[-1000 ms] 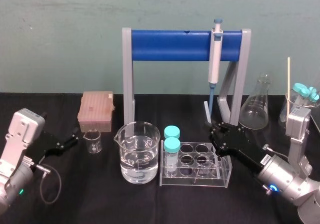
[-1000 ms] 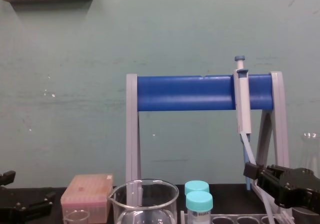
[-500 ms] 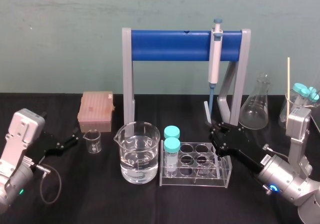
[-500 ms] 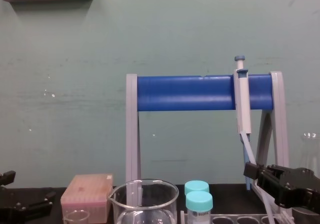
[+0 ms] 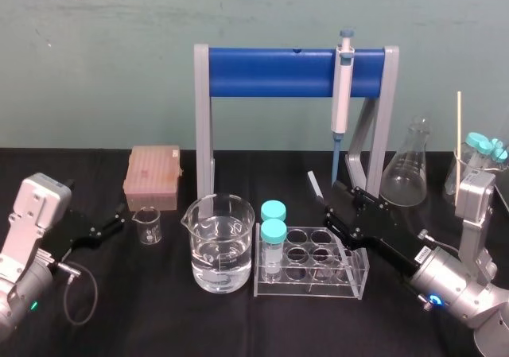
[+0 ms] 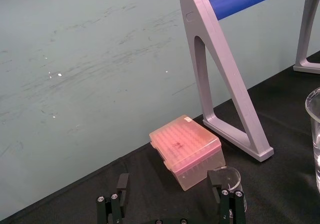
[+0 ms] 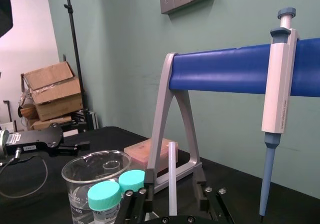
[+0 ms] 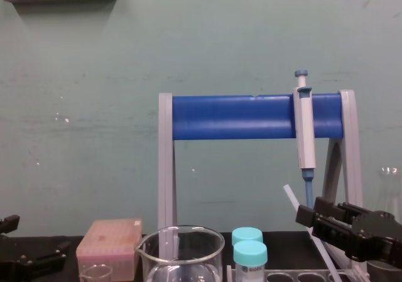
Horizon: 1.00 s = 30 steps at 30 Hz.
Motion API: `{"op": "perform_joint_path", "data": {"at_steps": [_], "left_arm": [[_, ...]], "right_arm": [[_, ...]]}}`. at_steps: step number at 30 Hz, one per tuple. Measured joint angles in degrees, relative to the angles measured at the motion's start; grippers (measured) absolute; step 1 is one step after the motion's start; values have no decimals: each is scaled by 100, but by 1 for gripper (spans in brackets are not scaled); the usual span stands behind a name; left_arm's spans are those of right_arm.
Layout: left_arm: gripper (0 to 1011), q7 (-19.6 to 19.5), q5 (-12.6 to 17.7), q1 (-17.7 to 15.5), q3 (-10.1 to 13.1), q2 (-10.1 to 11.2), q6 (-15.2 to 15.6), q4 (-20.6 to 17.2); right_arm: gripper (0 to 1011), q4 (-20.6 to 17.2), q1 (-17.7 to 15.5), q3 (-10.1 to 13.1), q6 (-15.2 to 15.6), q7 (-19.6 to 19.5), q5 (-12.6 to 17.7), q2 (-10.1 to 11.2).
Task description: Pick up the stirring rod with one hand, then place it down.
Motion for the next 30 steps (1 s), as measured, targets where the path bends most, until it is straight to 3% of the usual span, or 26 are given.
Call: {"op": "perform_joint_path", "data": {"at_steps": [8, 16, 24, 30], "left_arm": [[1000, 0, 0, 0, 0, 0, 0, 0], [1000, 0, 0, 0, 0, 0, 0, 0], [1000, 0, 0, 0, 0, 0, 0, 0], [1000, 0, 0, 0, 0, 0, 0, 0]], "right_arm": [[755, 0, 0, 0, -1, 3, 3, 0], [963, 0, 0, 0, -1, 6, 3, 0], [1000, -339, -110, 144, -166, -312, -105, 15], [1000, -753, -302, 494, -334, -1001, -336, -31]]}}
